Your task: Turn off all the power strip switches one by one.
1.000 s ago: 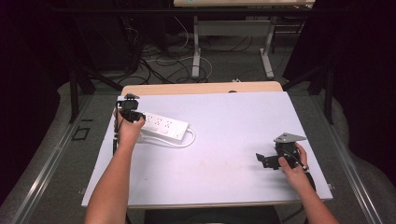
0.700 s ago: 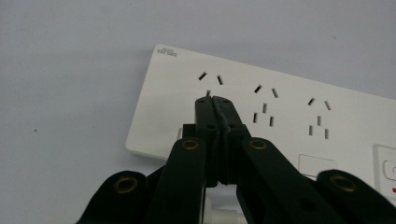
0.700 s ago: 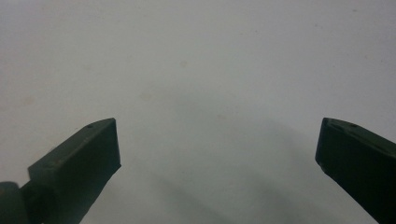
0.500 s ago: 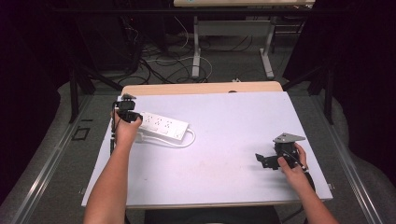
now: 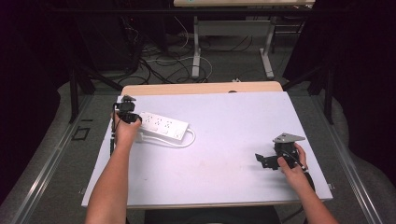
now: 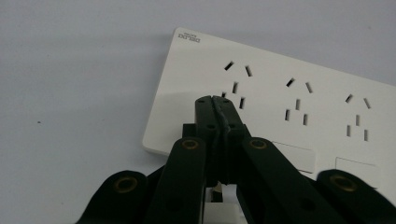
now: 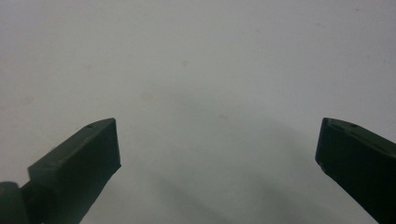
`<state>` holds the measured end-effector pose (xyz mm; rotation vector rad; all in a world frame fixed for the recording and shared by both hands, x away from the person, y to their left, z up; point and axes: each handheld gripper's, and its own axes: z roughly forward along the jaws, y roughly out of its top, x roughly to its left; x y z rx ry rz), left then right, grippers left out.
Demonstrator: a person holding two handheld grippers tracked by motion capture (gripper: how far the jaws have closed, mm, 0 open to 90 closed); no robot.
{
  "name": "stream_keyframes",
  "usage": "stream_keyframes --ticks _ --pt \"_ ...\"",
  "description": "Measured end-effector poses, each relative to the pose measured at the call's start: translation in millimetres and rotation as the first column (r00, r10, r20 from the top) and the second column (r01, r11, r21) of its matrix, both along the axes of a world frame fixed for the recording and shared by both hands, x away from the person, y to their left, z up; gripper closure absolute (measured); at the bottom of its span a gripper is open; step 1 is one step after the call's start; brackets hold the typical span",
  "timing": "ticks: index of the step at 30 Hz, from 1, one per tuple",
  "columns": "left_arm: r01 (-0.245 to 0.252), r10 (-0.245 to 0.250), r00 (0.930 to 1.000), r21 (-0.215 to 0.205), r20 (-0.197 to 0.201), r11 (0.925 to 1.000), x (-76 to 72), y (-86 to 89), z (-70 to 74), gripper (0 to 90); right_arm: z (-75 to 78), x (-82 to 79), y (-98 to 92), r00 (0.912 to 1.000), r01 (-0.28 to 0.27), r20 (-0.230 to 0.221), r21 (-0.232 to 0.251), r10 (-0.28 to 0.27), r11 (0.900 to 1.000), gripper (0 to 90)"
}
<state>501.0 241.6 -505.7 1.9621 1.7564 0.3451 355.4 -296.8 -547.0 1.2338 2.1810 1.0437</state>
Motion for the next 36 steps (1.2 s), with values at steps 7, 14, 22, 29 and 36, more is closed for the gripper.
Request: stream_keyframes --ticks 7,14,22,29,36 --pt "-0.013 0.013 0.9999 -0.027 -0.005 0.9995 -1.5 3.5 -8.4 90.0 -0.4 0.2 0.2 1.0 0.007 -0.002 0.005 -0.007 1.0 0.0" --pt "-0.022 0.022 0.9997 -0.028 0.008 0.9994 -1.4 2.1 -9.4 90.0 -0.5 0.6 0.4 1.0 0.001 -0.002 -0.003 -0.001 1.0 0.0" --pt "0.0 0.0 1.0 0.009 0.0 1.0 -2.0 1.2 -10.9 90.0 -0.4 0.6 1.3 1.0 -0.003 -0.007 0.006 0.003 1.0 0.0" --pt "-0.014 0.014 0.9999 -0.002 -0.001 0.9999 -2.6 1.5 -10.8 90.0 -0.2 0.3 0.0 1.0 0.003 -0.002 0.003 -0.003 1.0 0.0" --pt "-0.023 0.024 0.9994 -0.014 0.025 0.9996 -4.6 3.0 -8.5 90.0 0.0 -0.5 -1.2 1.0 0.007 -0.001 0.004 -0.007 1.0 0.0"
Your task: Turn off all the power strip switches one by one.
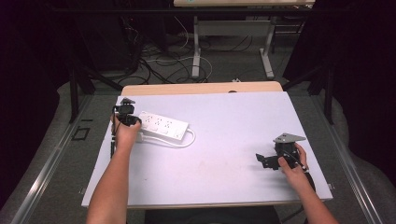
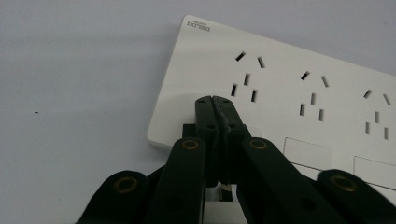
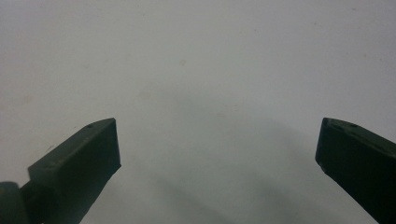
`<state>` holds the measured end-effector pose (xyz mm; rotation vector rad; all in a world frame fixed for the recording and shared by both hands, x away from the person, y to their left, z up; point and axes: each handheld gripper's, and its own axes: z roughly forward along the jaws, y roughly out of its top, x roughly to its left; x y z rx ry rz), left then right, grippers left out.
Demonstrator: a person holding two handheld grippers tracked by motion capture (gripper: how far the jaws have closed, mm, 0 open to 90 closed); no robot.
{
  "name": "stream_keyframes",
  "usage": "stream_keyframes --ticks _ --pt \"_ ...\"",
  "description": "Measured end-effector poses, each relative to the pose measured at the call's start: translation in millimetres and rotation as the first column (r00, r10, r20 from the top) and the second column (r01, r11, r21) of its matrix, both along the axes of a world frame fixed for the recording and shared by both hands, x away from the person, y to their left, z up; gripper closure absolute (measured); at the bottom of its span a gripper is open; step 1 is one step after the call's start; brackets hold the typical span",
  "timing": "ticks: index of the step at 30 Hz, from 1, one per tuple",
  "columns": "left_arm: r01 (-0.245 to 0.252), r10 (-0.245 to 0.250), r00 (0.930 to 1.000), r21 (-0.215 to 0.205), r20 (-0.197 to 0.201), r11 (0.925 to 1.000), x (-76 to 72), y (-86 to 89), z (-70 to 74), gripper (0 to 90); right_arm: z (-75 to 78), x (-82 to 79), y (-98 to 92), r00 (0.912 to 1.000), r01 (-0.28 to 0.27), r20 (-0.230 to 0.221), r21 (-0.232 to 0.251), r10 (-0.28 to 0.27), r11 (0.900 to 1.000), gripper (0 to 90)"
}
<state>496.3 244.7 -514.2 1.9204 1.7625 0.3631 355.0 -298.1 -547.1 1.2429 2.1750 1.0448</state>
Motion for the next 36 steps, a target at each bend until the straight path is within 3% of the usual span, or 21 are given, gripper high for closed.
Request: stream_keyframes --ticks 1,4,6,11,23,27,30,31,34,36 --pt "0.008 -0.008 0.9998 0.001 -0.017 1.0 -1.0 0.9 3.1 90.0 -0.2 0.1 -0.2 1.0 -0.002 0.001 0.001 0.002 1.0 0.0" --pt "-0.002 0.003 0.9999 -0.015 0.01 0.9999 -4.6 0.5 6.4 89.6 -0.2 -0.1 -0.4 1.0 -0.001 0.002 -0.001 0.001 1.0 0.0" --pt "0.009 -0.009 1.0 -0.032 0.005 0.9995 -7.8 0.8 11.1 86.7 -0.1 -0.1 -0.4 1.0 -0.001 0.002 -0.001 0.001 1.0 0.0" --pt "0.036 -0.033 0.9986 -0.061 0.041 0.9975 -18.0 0.2 19.3 81.9 0.7 -0.2 -0.1 1.0 -0.004 0.004 0.003 0.004 1.0 0.0" --pt "0.088 -0.078 0.9932 -0.113 0.086 0.9897 -47.2 1.2 25.2 57.9 1.1 -0.6 0.1 1.0 -0.001 0.007 0.002 0.001 1.0 0.0" --pt "0.115 -0.096 0.9821 -0.111 0.162 0.9872 -60.0 1.0 23.5 41.4 1.1 -0.7 0.7 1.0 -0.002 0.008 -0.003 0.002 1.0 0.0" --pt "0.14 -0.109 0.9715 -0.137 0.211 0.9806 -69.8 2.4 21.1 30.6 1.7 -1.1 0.9 1.0 0.001 0.009 -0.002 -0.001 1.0 0.0" --pt "0.141 -0.106 0.9708 -0.153 0.215 0.9781 -73.0 2.6 20.7 27.8 1.6 -1.0 0.8 1.0 0.002 0.009 -0.001 -0.002 1.0 0.0" --pt "0.159 -0.109 0.9584 -0.176 0.264 0.9714 -82.4 2.1 18.8 23.9 0.8 -0.5 0.8 1.0 -0.002 0.005 -0.001 0.002 1.0 0.0" --pt "0.179 -0.126 0.9498 -0.164 0.286 0.9701 -87.9 2.1 19.2 22.8 1.1 -0.7 0.9 1.0 0.0 0.007 -0.005 0.0 1.0 0.0"
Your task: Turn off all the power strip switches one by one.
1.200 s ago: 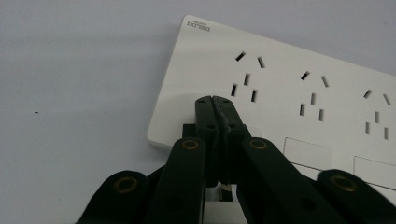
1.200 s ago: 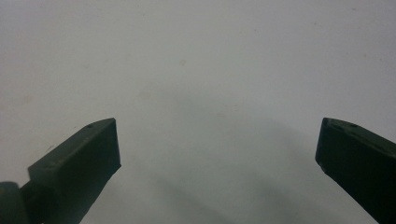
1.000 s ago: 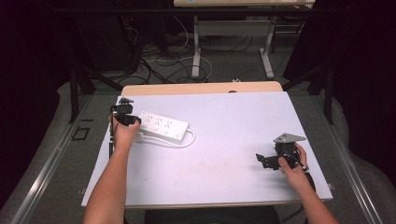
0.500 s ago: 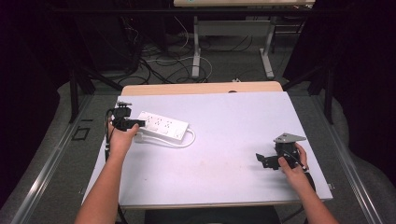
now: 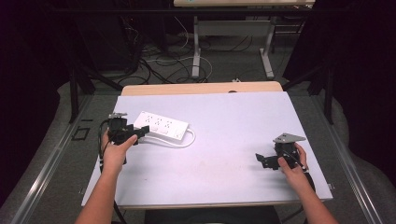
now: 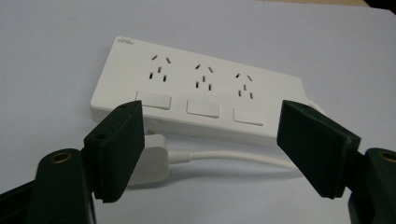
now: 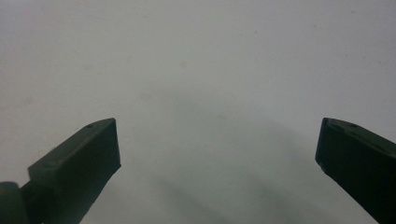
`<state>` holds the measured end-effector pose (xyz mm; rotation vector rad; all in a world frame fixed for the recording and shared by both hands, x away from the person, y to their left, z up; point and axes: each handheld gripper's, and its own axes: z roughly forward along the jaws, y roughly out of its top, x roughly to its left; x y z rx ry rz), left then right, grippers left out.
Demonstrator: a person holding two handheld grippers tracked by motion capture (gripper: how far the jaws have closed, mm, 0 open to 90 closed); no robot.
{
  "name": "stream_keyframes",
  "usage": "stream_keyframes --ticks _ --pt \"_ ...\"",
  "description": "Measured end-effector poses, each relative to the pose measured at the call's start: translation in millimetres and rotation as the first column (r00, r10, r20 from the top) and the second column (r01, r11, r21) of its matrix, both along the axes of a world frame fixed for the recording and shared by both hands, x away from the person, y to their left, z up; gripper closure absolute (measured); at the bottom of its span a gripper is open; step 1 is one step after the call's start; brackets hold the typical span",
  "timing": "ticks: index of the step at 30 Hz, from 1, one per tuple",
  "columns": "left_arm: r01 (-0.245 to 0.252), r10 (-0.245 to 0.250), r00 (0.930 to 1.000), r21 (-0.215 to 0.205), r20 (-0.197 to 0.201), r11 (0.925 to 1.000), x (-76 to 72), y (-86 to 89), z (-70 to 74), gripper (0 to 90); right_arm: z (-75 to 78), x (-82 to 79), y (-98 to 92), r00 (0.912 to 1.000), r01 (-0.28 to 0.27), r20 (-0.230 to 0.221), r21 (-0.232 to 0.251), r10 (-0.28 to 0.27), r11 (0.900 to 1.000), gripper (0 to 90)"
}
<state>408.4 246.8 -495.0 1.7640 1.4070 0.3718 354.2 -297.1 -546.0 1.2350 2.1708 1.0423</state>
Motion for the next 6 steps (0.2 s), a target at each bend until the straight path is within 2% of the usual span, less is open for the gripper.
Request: stream_keyframes --ticks 2,3,6 --pt "0.009 -0.009 0.9998 -0.002 0.015 1.0 -5.2 -0.1 0.2 22.4 0.0 0.3 -0.1 1.0 0.0 0.002 0.003 0.0 1.0 0.0" --pt "0.025 -0.025 0.9997 0.005 0.004 0.9997 -7.6 0.7 1.8 22.4 0.1 0.2 -0.2 1.0 0.0 0.001 0.006 0.0 1.0 0.0" --pt "0.019 -0.02 0.9987 0.01 0.048 0.9998 -13.9 -1.1 1.1 22.1 -0.2 0.3 -0.3 1.0 0.0 0.0 0.0 0.0 1.0 0.0"
